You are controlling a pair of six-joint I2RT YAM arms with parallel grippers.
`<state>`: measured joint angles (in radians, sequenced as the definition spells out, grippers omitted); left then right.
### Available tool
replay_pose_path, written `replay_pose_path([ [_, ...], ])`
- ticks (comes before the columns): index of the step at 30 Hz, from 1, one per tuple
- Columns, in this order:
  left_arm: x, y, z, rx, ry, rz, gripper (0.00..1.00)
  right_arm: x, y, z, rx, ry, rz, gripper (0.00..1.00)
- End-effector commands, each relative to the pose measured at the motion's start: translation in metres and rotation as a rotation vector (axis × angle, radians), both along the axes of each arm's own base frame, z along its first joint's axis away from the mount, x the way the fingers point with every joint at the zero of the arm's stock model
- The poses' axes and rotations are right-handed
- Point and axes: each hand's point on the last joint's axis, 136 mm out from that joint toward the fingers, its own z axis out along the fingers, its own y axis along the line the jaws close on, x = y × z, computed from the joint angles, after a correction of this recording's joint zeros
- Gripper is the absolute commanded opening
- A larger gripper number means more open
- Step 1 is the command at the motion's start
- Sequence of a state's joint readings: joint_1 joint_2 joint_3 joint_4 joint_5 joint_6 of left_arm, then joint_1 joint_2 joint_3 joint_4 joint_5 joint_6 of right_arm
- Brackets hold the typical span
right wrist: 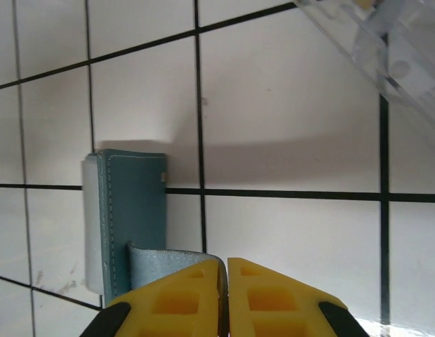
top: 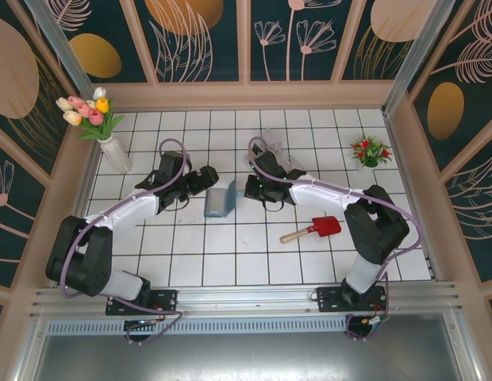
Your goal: Take the credit cards out of the card holder
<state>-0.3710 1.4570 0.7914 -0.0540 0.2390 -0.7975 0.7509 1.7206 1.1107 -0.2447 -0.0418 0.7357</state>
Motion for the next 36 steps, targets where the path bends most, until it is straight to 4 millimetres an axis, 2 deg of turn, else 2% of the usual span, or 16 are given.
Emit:
replay_pose_path([
  [1,-0.015,-0.012,-0.019,-0.039,0.045,-0.114,0.85,-0.012,-0.01,-0.028,-0.084,0.061,-0.018,0.11],
  [4,-0.02,-0.014,-0.029,-0.037,0.072,-0.143,0.82,-0.013,-0.006,-0.032,-0.086,0.066,-0.012,0.11],
  [9,-0.021,-0.007,-0.047,0.026,0.123,-0.126,0.81,-0.013,-0.002,-0.036,-0.087,0.074,-0.002,0.11],
  [21,-0.022,-0.02,-0.046,-0.039,0.128,-0.175,0.58,-0.013,0.002,-0.041,-0.087,0.082,0.017,0.11],
  [28,-0.022,-0.019,-0.052,-0.027,0.148,-0.17,0.62,-0.013,0.003,-0.042,-0.085,0.083,0.018,0.11],
  [36,-0.024,-0.025,-0.054,-0.067,0.158,-0.189,0.6,-0.015,0.006,-0.045,-0.081,0.092,0.034,0.11],
])
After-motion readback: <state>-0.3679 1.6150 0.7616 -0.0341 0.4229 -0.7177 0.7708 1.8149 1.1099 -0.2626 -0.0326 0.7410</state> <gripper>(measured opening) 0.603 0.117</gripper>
